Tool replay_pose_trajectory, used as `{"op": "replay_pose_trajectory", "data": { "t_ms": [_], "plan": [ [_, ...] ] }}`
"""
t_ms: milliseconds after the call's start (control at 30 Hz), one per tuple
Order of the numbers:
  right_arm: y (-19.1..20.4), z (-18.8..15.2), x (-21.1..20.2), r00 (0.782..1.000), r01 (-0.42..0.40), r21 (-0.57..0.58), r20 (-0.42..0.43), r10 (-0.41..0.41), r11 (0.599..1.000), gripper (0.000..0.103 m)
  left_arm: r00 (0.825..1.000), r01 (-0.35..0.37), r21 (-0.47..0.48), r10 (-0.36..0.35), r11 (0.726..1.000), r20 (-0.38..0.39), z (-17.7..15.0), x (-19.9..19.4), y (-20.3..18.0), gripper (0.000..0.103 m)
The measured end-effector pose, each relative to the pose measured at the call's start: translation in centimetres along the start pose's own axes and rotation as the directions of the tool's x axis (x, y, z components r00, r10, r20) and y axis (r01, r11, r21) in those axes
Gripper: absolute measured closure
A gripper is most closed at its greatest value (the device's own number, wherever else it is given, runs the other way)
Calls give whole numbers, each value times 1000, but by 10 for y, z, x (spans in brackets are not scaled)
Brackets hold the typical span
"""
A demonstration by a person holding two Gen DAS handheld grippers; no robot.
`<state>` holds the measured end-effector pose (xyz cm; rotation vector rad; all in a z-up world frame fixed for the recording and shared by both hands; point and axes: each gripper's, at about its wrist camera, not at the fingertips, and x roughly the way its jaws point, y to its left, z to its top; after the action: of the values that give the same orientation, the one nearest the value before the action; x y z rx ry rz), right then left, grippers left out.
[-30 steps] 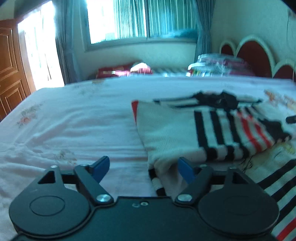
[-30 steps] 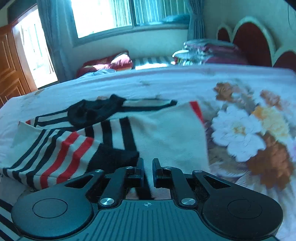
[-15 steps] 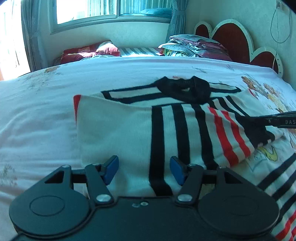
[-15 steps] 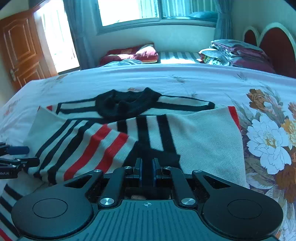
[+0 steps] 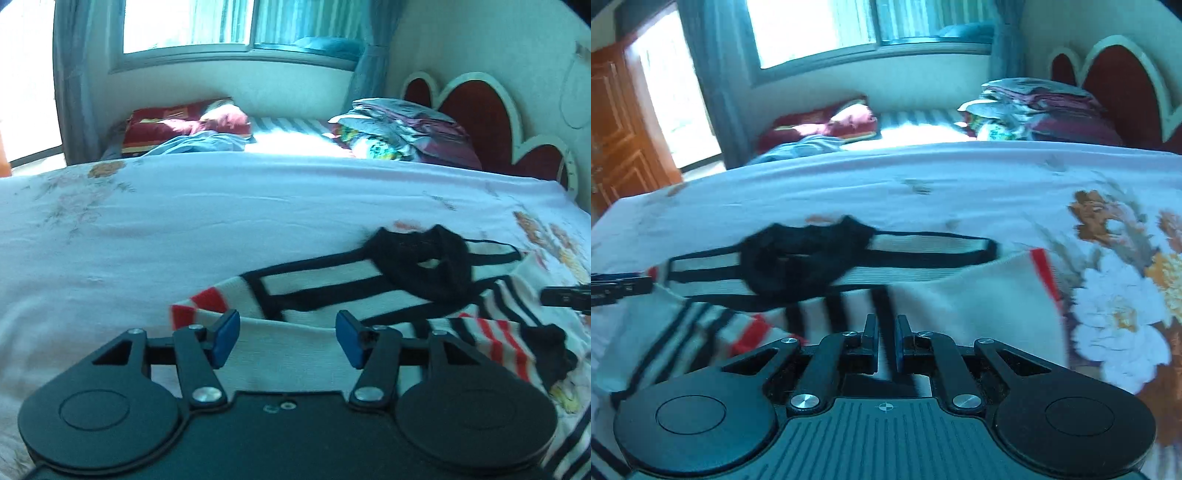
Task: Fold small clothes
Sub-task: 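Grasp the folded layers with the right gripper, smooth them flat, then release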
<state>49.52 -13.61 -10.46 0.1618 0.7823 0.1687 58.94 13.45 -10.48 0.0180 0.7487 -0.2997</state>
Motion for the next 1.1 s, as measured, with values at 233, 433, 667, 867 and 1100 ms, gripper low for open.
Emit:
{"op": "replay_pose_trajectory", "data": {
  "t_ms": [233,433,667,867,1100],
  "plan": [
    [90,-12,56,989,-111,-63,-109,103,992,99,994,53,59,-47,997,-99,-24,30,-65,43],
    [44,-24,34,985,153,-149,-55,-163,977,99,999,-18,77,21,997,-50,-26,21,-14,55],
    [26,-12,23,992,108,-108,-52,-114,988,98,997,-81,154,79,985,19,-4,9,-16,30],
    [47,-18,30,990,99,-112,-85,-109,989,98,987,-115,66,122,991,-107,-5,35,16,36],
    [61,-25,0,998,54,-127,-6,-56,990,67,999,-23,104,20,994,30,-23,-23,-56,38]
  ]
}}
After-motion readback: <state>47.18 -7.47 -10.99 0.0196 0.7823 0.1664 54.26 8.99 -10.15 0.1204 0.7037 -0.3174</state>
